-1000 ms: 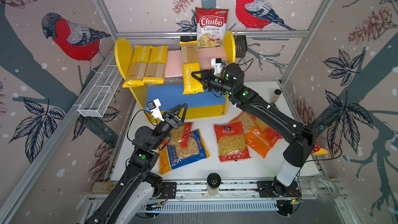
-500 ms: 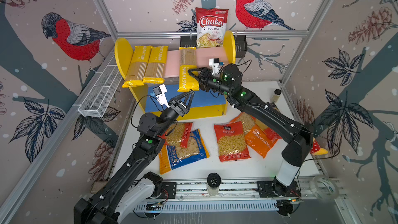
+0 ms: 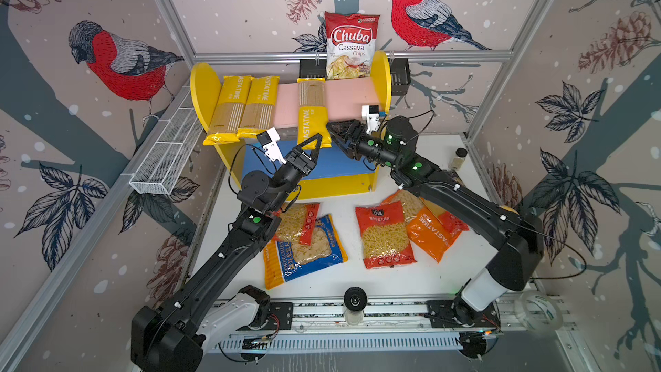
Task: Arrange pasta packages on shelves
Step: Move the pasta bag to the shelf.
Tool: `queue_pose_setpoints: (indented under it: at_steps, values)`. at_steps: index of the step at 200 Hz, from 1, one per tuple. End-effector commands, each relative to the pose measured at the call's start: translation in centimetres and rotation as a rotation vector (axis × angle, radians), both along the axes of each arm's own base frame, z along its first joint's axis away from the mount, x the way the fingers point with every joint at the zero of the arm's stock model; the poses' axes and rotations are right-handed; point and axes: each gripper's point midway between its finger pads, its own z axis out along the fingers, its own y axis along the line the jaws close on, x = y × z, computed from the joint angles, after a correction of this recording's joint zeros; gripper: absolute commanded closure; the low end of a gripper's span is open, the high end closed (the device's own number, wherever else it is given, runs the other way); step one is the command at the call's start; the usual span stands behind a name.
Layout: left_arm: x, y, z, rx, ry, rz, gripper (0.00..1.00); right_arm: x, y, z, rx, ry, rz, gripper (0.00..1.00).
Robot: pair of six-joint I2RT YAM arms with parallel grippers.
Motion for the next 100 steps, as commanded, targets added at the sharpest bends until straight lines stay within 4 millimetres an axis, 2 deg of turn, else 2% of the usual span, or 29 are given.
queue_pose_setpoints:
  at_steps: [1,32,62,100]
  values:
    - [0.5,1.0,1.1,-0.043,0.0,0.054,0.57,-0.2,-1.8,1.2,0.001,-0.101,-0.073,0.31]
    - [0.9,1.7,1.6,-0.053,0.015,0.097,0.7,-0.7,-3.5,-0.1,-0.036,-0.109,-0.128,0.31]
    - [1.7,2.4,2.3,-0.043,0.035,0.13,0.82,-1.0,-3.9,-1.2,-0.048,-0.096,-0.131,0.31]
    - [2.5,3.9,2.1,-0.037,0.058,0.177,0.94,-1.2,-4.3,-1.9,-0.051,-0.087,-0.138,0.31]
